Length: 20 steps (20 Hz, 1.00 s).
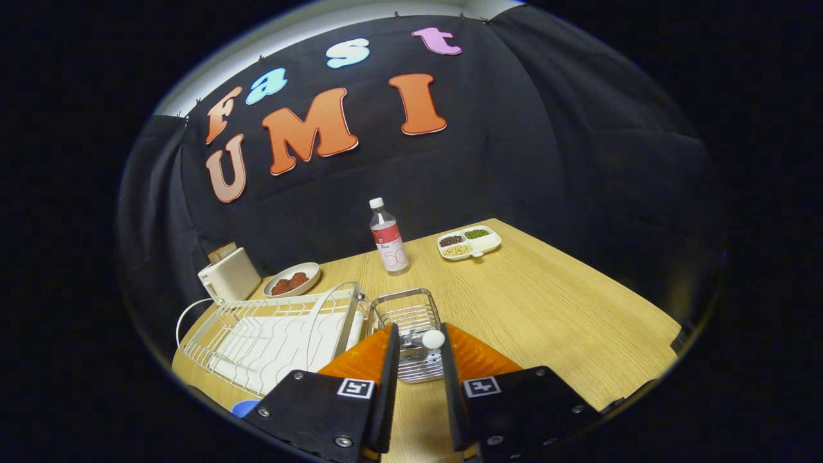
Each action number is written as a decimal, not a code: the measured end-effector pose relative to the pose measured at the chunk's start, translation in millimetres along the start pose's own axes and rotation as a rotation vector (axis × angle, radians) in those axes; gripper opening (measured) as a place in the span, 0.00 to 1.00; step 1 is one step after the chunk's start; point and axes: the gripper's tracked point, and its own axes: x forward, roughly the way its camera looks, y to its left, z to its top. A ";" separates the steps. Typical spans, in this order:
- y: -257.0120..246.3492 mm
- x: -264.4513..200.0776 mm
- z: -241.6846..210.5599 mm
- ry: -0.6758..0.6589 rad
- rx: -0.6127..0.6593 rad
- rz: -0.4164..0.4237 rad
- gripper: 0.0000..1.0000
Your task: Take the plate from the dish rack, then take the spoon from the basket and place it into the plate.
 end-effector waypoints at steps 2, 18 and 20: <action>3.4 -0.6 3.1 -0.016 0.000 0.002 0.21; 33.6 -83.8 89.5 -0.222 0.019 0.071 0.11; 45.9 -105.4 96.1 -0.249 -0.007 0.102 0.11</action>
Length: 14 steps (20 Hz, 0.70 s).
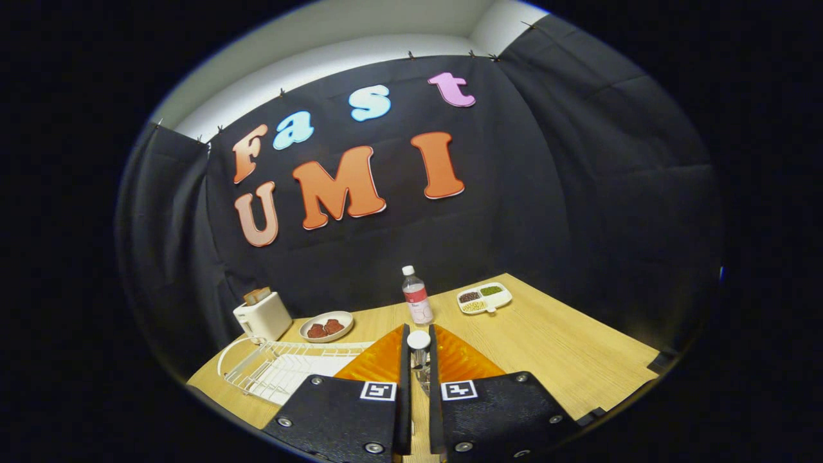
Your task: Take the plate from the dish rack, then take the spoon from the basket and place it into the plate.
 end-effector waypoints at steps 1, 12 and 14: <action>8.4 -9.2 3.8 -0.005 -0.006 0.021 0.11; 102.4 -79.7 -54.1 0.128 -0.024 0.365 0.11; 112.2 -83.3 -73.5 0.166 -0.027 0.416 0.11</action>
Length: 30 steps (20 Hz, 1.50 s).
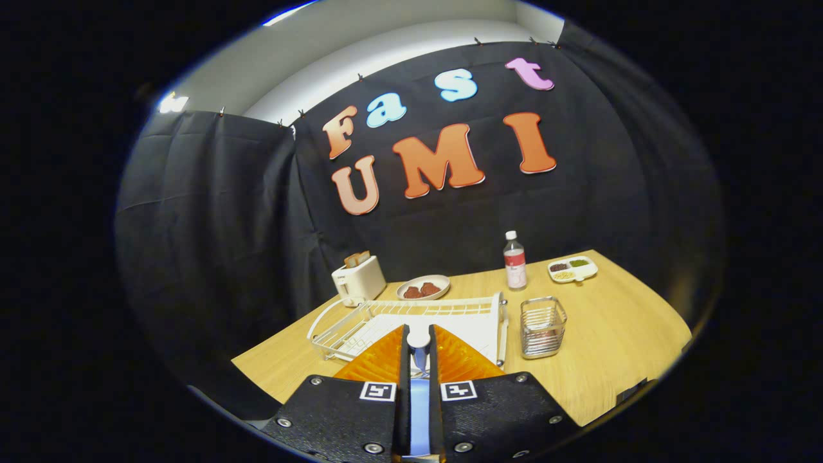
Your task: Take the plate from the dish rack, then take the spoon from the basket and place it into the plate.
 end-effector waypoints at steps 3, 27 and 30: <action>9.4 8.7 -23.3 0.045 -0.008 0.042 0.11; -14.2 3.8 -155.2 0.259 0.001 0.188 0.15; -13.6 0.0 -177.2 0.326 -0.017 0.193 0.17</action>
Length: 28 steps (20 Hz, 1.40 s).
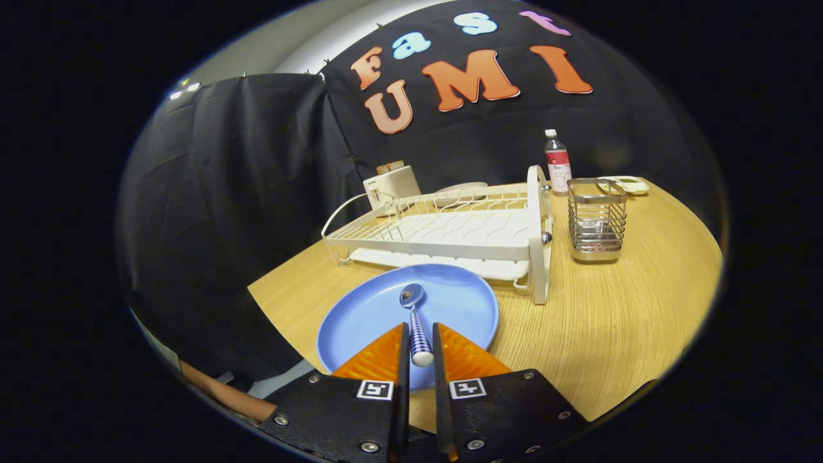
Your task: Take the plate from the dish rack, then take the spoon from the basket and place it into the plate.
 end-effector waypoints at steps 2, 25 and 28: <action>3.9 -1.0 0.2 -0.001 -0.013 0.009 0.21; -15.9 -119.4 211.3 -0.650 -0.159 -0.397 0.96; -14.3 -119.8 211.7 -0.651 -0.181 -0.426 0.96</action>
